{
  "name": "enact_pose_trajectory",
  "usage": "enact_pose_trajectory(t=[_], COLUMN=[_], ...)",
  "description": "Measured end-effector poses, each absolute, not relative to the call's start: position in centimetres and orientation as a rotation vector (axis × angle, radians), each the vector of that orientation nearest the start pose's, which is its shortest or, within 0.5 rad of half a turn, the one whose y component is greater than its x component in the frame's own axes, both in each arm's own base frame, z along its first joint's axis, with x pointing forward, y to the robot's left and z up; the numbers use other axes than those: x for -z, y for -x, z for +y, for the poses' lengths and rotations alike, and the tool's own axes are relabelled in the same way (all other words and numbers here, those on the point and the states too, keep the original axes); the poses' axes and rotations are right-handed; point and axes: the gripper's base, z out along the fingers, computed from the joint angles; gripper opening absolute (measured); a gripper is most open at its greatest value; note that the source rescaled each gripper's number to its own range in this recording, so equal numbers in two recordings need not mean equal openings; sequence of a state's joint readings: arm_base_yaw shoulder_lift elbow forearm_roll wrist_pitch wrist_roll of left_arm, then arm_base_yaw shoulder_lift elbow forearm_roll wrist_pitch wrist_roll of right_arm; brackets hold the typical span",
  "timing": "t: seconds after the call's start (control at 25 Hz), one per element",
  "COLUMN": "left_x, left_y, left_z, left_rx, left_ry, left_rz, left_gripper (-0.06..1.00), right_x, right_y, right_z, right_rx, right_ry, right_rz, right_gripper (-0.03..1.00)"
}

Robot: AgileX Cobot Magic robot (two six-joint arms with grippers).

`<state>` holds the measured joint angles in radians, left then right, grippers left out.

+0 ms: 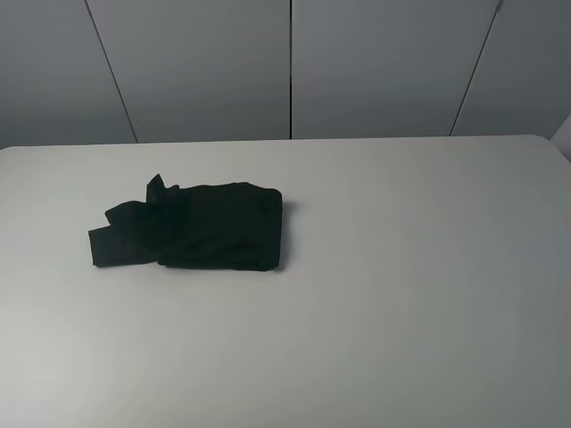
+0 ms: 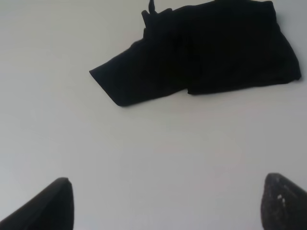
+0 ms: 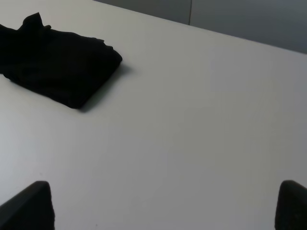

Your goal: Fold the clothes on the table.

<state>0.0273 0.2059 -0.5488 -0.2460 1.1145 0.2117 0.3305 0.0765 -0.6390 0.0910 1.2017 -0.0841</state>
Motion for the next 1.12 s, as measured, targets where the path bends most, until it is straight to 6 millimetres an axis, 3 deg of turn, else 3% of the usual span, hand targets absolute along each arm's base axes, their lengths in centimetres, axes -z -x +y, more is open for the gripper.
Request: enact_pose_trajectory(t=[0.2, 0.4, 0.92, 1.12], left_x=[-28.2, -28.1, -28.0, -28.0], left_y=[-0.5, 0.8, 0.8, 0.8], left_z=[-1.9, -1.6, -0.9, -0.7], left_rx=[0.150, 0.123, 0.040, 0.031], left_ry=[-0.209, -0.166, -0.124, -0.090], left_rz=[2.121, 2.045, 2.046, 2.049], left_gripper=[1.00, 1.00, 1.00, 1.00], right_x=[-27.8, -27.6, -27.6, -27.6], right_y=[0.3, 0.1, 0.0, -0.1], right_z=[1.0, 1.2, 0.7, 0.7], right_rx=[-0.303, -0.327, -0.279, -0.208], right_ry=[0.443, 0.435, 0.380, 0.252], right_rz=[2.120, 2.106, 2.110, 2.123], right_gripper=[1.00, 1.00, 1.00, 1.00])
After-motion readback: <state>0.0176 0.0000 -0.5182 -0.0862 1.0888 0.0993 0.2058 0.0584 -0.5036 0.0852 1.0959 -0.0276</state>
